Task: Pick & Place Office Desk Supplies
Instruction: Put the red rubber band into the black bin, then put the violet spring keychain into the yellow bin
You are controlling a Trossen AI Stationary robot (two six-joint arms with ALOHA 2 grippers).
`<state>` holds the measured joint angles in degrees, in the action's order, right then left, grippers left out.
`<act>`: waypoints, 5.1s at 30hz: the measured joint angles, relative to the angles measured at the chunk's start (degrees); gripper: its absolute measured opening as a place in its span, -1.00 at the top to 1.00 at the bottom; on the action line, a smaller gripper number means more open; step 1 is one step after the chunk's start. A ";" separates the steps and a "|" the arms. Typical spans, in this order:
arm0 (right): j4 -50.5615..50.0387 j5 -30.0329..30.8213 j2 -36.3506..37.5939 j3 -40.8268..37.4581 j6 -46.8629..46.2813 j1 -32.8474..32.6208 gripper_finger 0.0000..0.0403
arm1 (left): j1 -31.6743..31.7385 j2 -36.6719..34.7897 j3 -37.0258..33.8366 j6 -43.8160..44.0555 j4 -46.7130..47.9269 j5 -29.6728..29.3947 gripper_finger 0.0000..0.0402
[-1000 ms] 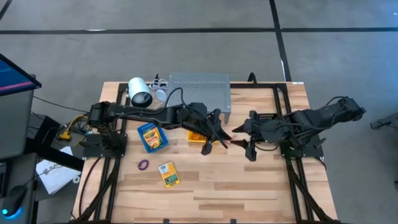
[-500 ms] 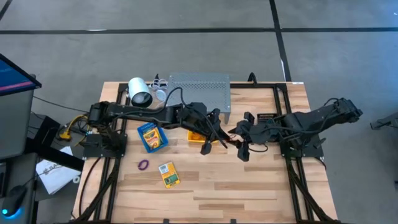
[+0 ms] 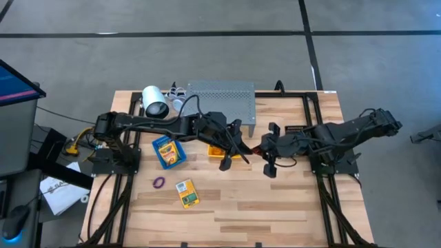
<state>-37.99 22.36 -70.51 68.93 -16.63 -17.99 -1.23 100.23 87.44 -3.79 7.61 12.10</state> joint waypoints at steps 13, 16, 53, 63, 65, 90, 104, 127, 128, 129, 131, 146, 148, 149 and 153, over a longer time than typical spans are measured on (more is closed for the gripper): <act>-0.78 -0.05 0.04 0.00 -0.73 -1.35 1.00 | 0.02 0.04 0.00 0.00 0.14 0.00 1.00; -0.77 -1.35 0.43 0.00 -0.73 -2.31 0.98 | 0.02 0.08 0.00 0.00 0.14 0.00 1.00; -0.11 -1.28 0.89 0.02 1.09 0.79 0.97 | -0.03 -0.92 -0.03 0.00 1.46 0.24 1.00; -0.30 0.42 0.91 0.02 1.66 0.75 0.99 | 0.02 -3.03 -0.04 0.18 2.75 -0.14 0.98; -0.30 0.56 0.91 0.02 1.67 0.75 0.99 | 0.02 -3.11 -0.04 0.19 3.35 -0.11 0.95; -37.00 4.53 12.71 0.02 -17.66 7.14 1.00 | -0.01 -15.15 -2.61 5.13 31.53 -7.32 0.24; -45.49 -3.29 19.64 -8.02 -21.96 18.90 1.00 | 0.02 -36.04 -34.72 19.48 21.75 -12.29 0.42; -33.95 -20.27 21.83 -25.55 -10.84 34.50 0.91 | -0.40 -42.47 -45.18 26.29 20.48 -11.01 0.43; -32.95 -21.54 21.83 -25.55 -9.94 34.89 0.88 | -0.40 -42.47 -45.18 26.57 20.57 -10.35 0.43; -31.92 -22.59 21.76 -25.55 -9.17 35.31 0.84 | -0.40 -42.45 -45.18 26.76 20.55 -9.60 0.43; -30.98 -23.42 21.25 -25.51 -8.40 36.14 0.75 | -0.42 -42.45 -45.18 26.84 20.53 -8.42 0.43; -35.41 -15.94 11.18 -25.53 -2.10 45.85 0.14 | -2.73 -42.45 -45.16 27.21 20.71 -7.30 0.43; -34.37 -15.63 11.05 -25.53 -1.27 46.34 0.12 | -3.51 -42.45 -45.13 27.54 21.08 -7.23 0.43; -33.68 -15.87 11.09 -25.53 -0.96 46.45 0.12 | -3.89 -42.45 -45.11 28.48 21.74 -6.74 0.43; -30.71 -18.14 13.45 -25.51 -0.71 46.41 0.14 | -5.60 -42.39 -45.11 35.03 27.79 -1.31 0.43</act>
<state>-68.70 4.22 -57.06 43.42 -17.34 28.42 -6.83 57.85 42.33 31.24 35.40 10.78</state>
